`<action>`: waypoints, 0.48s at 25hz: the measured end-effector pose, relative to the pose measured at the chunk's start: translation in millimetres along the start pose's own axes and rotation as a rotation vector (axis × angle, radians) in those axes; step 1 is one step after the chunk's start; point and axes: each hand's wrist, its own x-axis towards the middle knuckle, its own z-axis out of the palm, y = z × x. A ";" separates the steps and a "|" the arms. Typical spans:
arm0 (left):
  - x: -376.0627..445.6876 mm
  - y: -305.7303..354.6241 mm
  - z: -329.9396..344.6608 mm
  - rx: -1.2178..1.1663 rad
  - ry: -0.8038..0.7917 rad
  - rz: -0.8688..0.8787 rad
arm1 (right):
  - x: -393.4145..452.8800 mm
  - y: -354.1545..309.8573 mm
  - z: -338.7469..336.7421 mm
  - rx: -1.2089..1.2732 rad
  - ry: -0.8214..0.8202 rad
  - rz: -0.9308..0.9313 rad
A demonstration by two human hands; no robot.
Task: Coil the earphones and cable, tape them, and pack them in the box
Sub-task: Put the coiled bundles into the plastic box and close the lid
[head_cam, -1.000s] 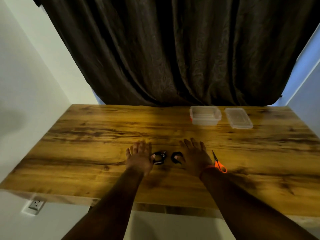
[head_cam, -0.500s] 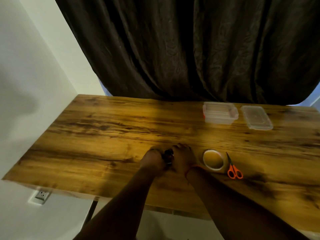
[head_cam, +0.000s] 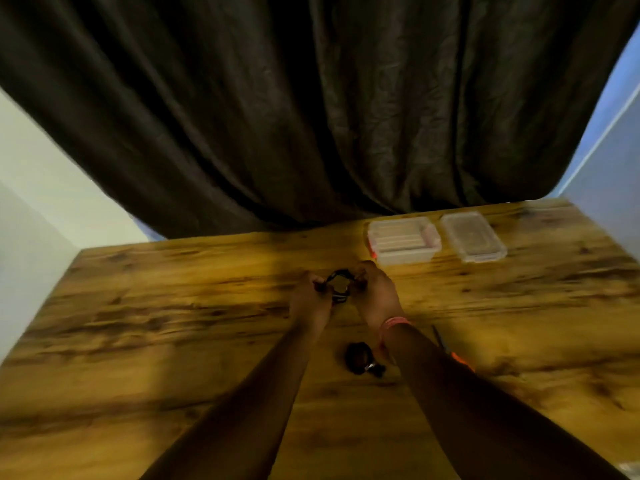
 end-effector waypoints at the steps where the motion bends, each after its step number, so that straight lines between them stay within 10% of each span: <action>1: 8.6 14.1 13.0 0.003 0.007 0.022 | 12.5 6.4 -11.8 0.007 0.030 -0.007; 12: 98.2 108.9 108.6 0.318 -0.115 0.123 | 151.3 61.6 -96.5 -0.036 0.006 0.124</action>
